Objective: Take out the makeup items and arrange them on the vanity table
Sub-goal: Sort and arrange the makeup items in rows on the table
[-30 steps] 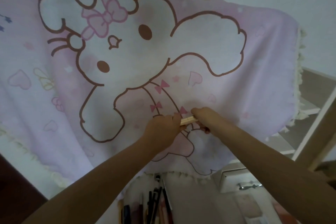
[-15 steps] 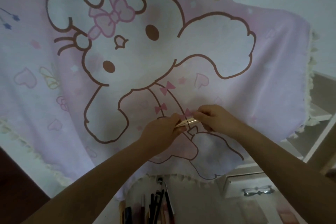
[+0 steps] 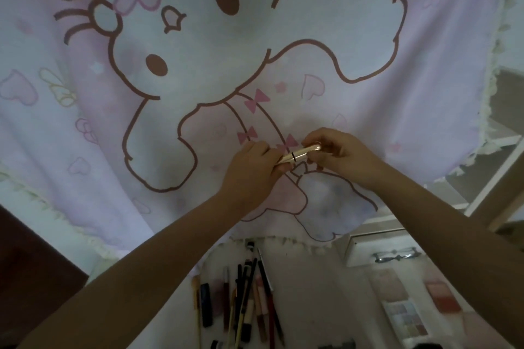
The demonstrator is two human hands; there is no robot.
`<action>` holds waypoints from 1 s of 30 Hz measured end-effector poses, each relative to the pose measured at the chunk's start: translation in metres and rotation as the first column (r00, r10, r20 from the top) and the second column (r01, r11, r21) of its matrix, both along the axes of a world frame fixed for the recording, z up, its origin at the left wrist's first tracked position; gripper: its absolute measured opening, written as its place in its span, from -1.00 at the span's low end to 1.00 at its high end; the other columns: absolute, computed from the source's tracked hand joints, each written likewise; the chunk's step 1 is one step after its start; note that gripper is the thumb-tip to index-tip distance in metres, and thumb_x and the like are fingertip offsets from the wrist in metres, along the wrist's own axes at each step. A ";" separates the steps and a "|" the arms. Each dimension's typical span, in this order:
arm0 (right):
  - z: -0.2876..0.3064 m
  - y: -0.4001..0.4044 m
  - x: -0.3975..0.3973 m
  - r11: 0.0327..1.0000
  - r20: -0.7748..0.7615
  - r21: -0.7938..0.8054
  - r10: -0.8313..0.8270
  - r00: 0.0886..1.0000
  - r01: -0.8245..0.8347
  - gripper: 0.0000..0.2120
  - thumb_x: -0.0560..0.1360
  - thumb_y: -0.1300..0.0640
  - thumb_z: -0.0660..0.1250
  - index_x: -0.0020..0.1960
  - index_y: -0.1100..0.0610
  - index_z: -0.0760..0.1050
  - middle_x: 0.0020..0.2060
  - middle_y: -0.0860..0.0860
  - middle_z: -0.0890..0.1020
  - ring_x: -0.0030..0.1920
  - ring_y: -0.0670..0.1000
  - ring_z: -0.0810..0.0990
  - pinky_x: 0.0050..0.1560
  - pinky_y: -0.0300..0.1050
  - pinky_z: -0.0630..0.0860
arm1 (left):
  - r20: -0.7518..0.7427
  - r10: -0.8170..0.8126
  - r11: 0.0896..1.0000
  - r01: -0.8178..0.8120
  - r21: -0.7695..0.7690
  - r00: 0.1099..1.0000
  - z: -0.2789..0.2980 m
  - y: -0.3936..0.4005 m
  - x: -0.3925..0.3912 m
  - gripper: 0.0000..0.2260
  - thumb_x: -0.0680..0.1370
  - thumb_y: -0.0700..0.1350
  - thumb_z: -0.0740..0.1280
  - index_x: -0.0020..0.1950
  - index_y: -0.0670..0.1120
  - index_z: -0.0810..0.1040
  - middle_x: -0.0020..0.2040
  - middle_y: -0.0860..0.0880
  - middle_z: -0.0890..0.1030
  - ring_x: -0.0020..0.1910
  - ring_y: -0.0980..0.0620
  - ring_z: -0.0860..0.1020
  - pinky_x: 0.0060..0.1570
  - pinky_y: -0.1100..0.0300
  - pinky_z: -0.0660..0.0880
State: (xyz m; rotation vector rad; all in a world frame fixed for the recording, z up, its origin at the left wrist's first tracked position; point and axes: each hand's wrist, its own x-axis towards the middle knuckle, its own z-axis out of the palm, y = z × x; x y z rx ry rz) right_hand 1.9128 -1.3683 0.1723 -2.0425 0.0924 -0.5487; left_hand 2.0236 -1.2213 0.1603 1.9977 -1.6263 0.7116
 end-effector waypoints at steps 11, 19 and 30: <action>-0.004 -0.001 -0.002 1.000 -0.035 0.022 0.015 0.999 -0.015 -0.83 0.50 0.28 0.25 -0.08 0.01 0.46 -0.43 -0.12 0.55 -0.49 -0.21 0.52 -0.42 -0.35 0.48 | 0.039 0.056 0.998 -0.055 -0.034 0.998 -0.003 0.003 -0.002 -0.75 0.42 -0.05 0.28 -0.31 -0.21 0.60 -0.44 -0.12 0.53 -0.48 -0.08 0.47 -0.47 0.27 0.40; -0.004 -0.002 -0.006 0.995 0.007 -0.069 0.066 0.998 -0.065 -0.65 0.45 0.40 0.27 -0.07 -0.07 0.41 -0.20 -0.10 0.55 -0.24 -0.22 0.57 -0.17 -0.33 0.55 | 0.091 0.067 0.997 -0.064 -0.042 0.994 -0.004 0.004 0.000 -0.69 0.44 -0.03 0.18 -0.30 -0.20 0.60 -0.42 -0.11 0.54 -0.47 -0.05 0.46 -0.44 0.28 0.38; -0.012 -0.003 -0.004 0.995 -0.030 -0.051 0.085 0.996 -0.086 -0.70 0.47 0.33 0.27 -0.06 -0.10 0.41 -0.23 -0.09 0.54 -0.27 -0.15 0.56 -0.26 -0.30 0.55 | 0.072 0.064 0.998 -0.062 -0.028 0.995 -0.008 0.006 -0.002 -0.67 0.42 -0.01 0.17 -0.30 -0.20 0.61 -0.41 -0.12 0.56 -0.46 -0.06 0.50 -0.43 0.28 0.42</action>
